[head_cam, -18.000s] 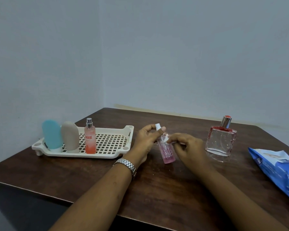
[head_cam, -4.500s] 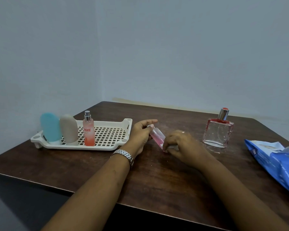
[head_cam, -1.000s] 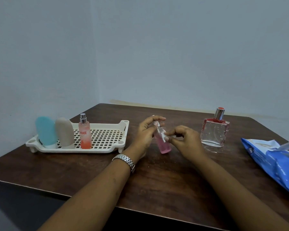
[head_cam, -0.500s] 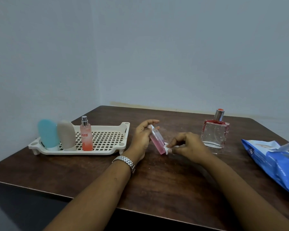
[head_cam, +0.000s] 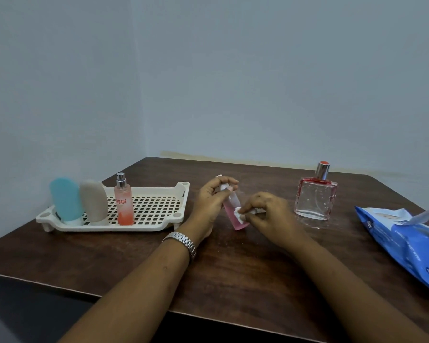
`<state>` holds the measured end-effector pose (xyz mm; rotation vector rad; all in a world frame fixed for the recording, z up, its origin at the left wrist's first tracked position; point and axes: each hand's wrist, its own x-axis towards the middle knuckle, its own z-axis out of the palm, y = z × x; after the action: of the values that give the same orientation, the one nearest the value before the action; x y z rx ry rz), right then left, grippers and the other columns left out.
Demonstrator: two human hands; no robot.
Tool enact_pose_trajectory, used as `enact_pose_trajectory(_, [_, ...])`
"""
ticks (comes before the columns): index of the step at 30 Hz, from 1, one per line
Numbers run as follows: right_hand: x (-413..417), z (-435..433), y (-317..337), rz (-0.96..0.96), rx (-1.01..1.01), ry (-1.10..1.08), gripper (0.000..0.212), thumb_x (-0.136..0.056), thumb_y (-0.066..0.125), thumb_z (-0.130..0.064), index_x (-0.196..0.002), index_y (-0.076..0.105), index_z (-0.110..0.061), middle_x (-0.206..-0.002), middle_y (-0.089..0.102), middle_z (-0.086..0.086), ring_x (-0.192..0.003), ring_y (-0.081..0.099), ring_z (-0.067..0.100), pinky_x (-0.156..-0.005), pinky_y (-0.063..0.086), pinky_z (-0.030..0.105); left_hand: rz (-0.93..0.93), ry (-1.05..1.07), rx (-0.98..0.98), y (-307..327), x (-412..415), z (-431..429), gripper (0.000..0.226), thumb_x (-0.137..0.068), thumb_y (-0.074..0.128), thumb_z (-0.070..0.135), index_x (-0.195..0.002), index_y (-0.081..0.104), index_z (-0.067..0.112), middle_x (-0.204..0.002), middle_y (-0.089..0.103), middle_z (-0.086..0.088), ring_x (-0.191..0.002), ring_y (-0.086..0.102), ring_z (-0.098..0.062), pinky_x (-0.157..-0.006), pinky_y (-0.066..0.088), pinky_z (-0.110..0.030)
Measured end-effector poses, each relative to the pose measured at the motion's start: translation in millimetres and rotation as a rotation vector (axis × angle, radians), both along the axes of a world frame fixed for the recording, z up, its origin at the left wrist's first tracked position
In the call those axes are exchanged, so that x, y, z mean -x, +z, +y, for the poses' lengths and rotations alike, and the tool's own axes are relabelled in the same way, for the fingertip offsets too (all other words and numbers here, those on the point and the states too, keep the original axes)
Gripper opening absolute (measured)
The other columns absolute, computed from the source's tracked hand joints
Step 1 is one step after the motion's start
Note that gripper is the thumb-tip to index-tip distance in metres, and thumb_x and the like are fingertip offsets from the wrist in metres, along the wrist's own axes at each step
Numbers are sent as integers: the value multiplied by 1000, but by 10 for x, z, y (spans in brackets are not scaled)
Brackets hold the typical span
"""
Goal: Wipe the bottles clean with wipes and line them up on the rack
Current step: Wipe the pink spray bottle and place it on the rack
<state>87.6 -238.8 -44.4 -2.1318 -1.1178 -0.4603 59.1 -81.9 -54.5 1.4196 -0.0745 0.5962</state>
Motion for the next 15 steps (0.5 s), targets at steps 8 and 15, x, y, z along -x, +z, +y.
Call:
enact_pose_trajectory(8, [-12, 63, -4, -37, -308, -18, 11, -79, 73, -9, -89, 71, -14, -88, 64, -6, -83, 55, -4, -70, 37, 2, -110, -62, -142, 58, 53, -97, 26, -93, 53, -2, -83, 68, 16, -86, 67, 10, -89, 62, -7, -78, 49, -25])
enact_pose_trajectory(15, [-36, 73, -38, 55, -343, -12, 9, -78, 73, -12, -86, 70, -16, -84, 63, -11, -81, 58, -4, -69, 41, 3, -113, -72, -148, 73, 66, -90, 26, -94, 51, -2, -88, 68, 16, -92, 65, 6, -86, 60, 3, -74, 47, -13])
